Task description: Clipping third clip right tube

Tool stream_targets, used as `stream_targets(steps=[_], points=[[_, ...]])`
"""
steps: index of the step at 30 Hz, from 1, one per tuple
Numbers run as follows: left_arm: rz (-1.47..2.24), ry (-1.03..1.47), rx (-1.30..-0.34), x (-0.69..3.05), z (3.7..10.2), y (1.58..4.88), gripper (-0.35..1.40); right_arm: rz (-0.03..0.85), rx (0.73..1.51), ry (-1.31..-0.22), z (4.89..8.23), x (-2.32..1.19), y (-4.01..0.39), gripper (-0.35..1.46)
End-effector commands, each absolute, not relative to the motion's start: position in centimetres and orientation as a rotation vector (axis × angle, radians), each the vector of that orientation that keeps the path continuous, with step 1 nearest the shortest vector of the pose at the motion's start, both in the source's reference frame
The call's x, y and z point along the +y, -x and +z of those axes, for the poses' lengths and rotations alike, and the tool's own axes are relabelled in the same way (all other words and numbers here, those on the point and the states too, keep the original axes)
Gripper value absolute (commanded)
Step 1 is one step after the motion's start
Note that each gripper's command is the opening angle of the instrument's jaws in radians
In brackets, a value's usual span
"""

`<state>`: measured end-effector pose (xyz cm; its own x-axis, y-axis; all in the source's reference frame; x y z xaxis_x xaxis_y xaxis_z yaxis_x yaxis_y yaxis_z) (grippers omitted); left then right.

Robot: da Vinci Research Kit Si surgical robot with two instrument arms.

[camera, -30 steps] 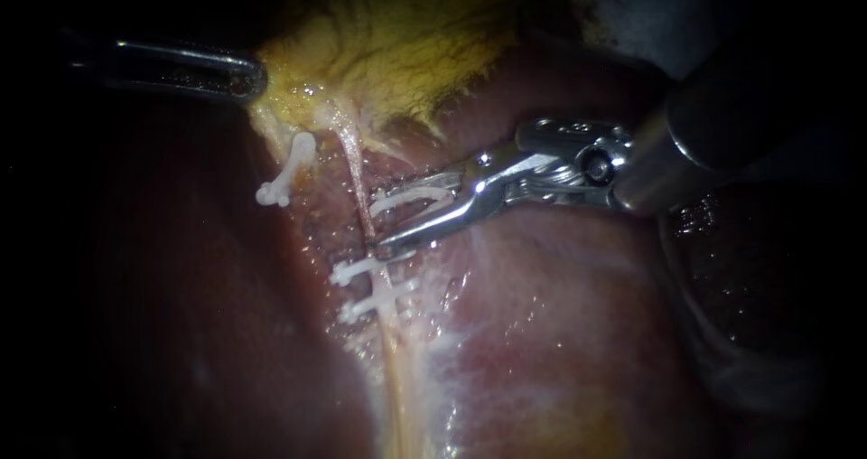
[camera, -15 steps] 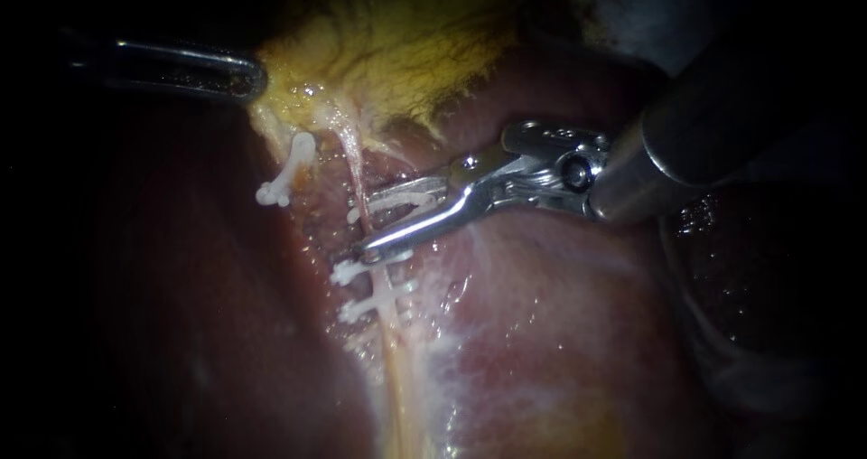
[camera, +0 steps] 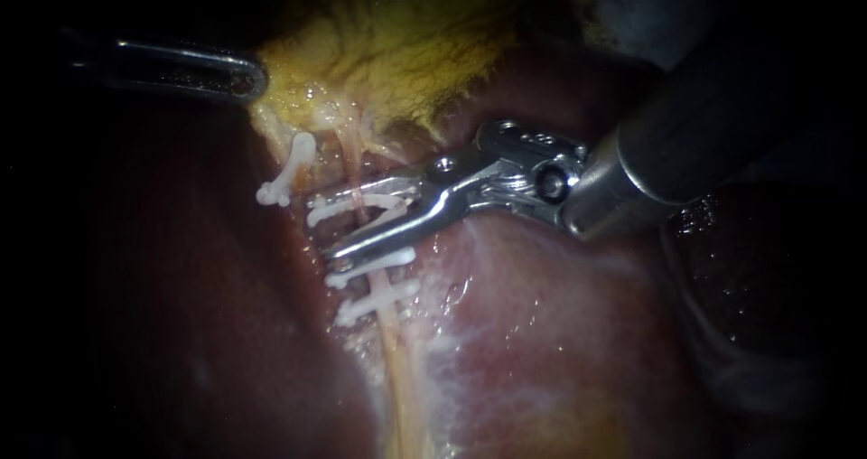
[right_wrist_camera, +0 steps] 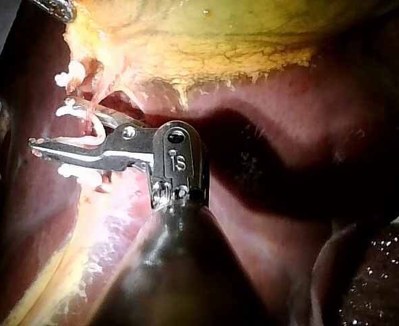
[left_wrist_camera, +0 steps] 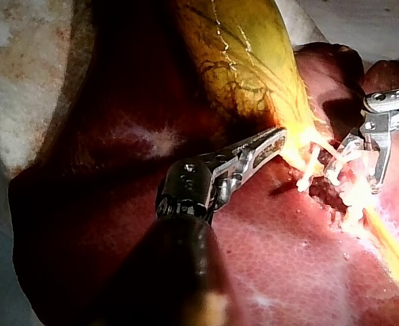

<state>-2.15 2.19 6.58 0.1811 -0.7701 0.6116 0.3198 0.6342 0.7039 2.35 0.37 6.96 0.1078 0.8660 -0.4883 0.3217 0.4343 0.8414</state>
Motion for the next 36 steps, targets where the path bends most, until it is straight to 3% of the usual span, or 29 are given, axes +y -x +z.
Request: stream_targets(steps=[1,7,12,22,25,26,36], points=[[-0.811,-0.473,-1.147,2.19,6.58,2.15,-0.35,0.558,1.463,-1.116,6.93,0.38,-2.35,0.51],[-0.811,-0.473,-1.147,2.19,6.57,2.15,-0.35,0.558,1.465,-1.114,6.85,0.42,-2.35,0.46],[-0.811,-0.474,-1.147,2.20,6.57,2.14,-0.35,0.561,1.463,-1.114,6.82,0.44,-2.32,0.31],[-0.811,-0.474,-1.147,2.20,6.57,2.14,-0.35,0.568,1.463,-1.110,6.82,0.48,-2.32,-0.11],[-0.811,-0.474,-1.147,2.20,6.57,2.14,-0.35,0.600,1.446,-1.122,6.83,0.49,-2.31,-0.35],[-0.811,-0.474,-1.147,2.20,6.57,2.14,-0.35,0.637,1.425,-1.137,6.84,0.50,-2.30,-0.35],[-0.811,-0.474,-1.147,2.20,6.57,2.14,-0.35,0.609,1.411,-1.154,6.89,0.48,-2.30,-0.35]])
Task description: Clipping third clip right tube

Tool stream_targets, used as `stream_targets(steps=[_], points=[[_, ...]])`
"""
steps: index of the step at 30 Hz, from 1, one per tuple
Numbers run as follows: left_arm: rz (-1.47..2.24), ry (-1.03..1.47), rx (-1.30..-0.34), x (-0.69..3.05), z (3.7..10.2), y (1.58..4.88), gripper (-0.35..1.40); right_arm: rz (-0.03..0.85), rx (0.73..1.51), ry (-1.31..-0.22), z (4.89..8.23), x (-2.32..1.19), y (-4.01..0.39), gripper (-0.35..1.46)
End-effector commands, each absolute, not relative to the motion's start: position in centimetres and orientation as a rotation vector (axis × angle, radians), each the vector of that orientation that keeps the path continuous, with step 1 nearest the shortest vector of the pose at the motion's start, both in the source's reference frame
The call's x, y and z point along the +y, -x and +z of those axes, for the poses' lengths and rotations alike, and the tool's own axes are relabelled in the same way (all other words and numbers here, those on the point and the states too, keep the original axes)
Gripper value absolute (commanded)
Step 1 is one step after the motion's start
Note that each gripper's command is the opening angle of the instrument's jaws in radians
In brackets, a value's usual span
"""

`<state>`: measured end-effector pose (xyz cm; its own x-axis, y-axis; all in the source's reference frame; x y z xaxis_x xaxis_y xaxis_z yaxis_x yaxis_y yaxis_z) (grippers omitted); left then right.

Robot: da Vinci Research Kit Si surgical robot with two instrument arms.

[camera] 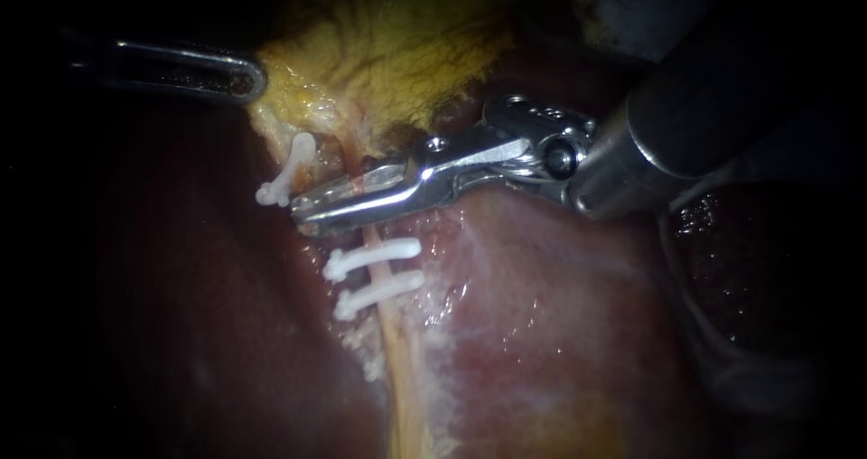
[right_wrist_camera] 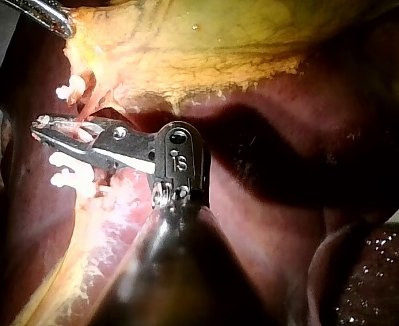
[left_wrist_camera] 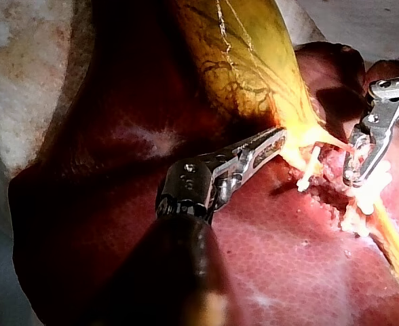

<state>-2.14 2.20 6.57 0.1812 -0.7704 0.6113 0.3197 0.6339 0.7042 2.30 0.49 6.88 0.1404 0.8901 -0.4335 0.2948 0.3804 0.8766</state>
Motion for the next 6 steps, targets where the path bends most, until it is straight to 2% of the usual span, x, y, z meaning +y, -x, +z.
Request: stream_targets(steps=[1,6], points=[[-0.811,-0.474,-1.147,2.20,6.57,2.14,-0.35,0.609,1.411,-1.154,6.89,0.49,-2.30,-0.35],[-0.811,-0.474,-1.147,2.20,6.57,2.14,-0.35,0.607,1.411,-1.154,6.90,0.48,-2.30,-0.35]])
